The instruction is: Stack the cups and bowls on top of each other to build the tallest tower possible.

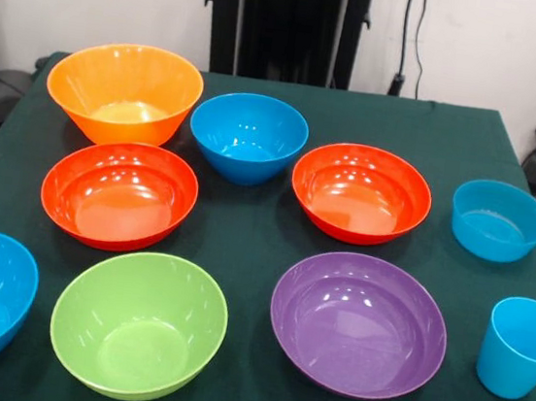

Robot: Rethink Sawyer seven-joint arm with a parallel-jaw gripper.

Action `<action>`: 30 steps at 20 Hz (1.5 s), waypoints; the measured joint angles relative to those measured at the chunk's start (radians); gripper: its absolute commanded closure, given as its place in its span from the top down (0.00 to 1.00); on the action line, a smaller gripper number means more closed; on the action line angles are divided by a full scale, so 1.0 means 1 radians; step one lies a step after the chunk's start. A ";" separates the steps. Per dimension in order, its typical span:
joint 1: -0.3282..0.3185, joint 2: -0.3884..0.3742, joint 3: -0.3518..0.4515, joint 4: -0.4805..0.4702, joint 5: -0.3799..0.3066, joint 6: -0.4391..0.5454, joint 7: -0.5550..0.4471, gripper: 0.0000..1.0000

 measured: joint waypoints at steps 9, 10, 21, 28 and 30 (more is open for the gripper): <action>0.011 0.085 -0.041 -0.089 -0.030 0.057 0.044 0.00; -0.002 0.103 -0.036 -0.093 -0.030 0.047 0.048 0.00; -0.089 0.300 0.013 -0.099 -0.029 -0.182 0.049 0.00; -0.009 0.425 -0.006 -0.128 -0.028 -0.304 0.049 0.00; 0.035 0.463 -0.025 -0.141 -0.028 -0.340 0.049 0.00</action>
